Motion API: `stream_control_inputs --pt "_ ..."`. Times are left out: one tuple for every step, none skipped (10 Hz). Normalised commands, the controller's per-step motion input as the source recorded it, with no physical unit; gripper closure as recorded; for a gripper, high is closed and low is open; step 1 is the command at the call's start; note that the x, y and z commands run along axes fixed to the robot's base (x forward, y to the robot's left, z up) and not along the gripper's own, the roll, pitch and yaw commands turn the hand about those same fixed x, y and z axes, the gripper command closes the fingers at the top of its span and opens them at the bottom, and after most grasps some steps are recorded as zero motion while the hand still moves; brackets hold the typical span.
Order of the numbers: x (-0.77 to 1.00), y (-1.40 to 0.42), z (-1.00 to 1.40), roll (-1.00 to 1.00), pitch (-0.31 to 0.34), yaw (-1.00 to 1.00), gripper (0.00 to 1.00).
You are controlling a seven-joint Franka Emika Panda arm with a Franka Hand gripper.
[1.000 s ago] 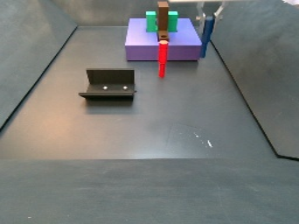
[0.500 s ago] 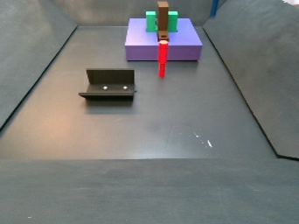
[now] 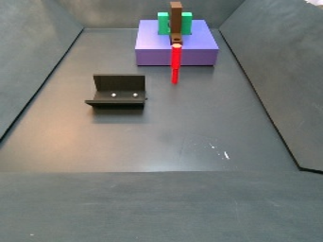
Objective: Pick up the blue object. Move up. Move to above the board. Insert the blue object.
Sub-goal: Move to above the board, then insert the blue object.
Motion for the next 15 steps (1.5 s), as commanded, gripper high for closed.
stream_control_inputs --pt "1.02 -1.40 0.26 0.06 0.226 0.05 1.00" --pt "1.07 -1.40 0.29 0.01 0.238 0.04 1.00" --pt "1.05 -1.40 0.36 0.01 0.190 0.02 1.00" --pt "0.57 -0.79 0.19 0.02 0.154 0.02 1.00" --pt "0.24 -0.27 0.07 0.02 0.108 0.01 1.00" --pt "-0.03 -0.02 -0.14 0.00 -0.096 0.00 1.00" --pt "-0.06 -0.02 -0.14 0.00 -0.109 0.00 1.00" --pt "-0.06 -0.03 -0.14 0.00 -0.114 0.00 1.00" --pt "-0.02 -0.06 -0.10 -0.02 -0.109 0.00 1.00" --pt "0.00 -0.07 -0.04 0.00 -0.087 0.00 1.00" --pt "0.00 0.00 -0.05 0.01 0.000 0.00 1.00" --pt "0.00 -0.32 -0.48 0.12 -0.104 0.00 1.00" --pt "0.00 -0.47 -0.60 0.10 -0.159 0.00 1.00" --pt "0.00 -0.79 -0.45 0.17 -0.154 0.15 1.00" --pt "-0.07 -0.79 -0.39 0.32 -0.149 0.13 1.00"
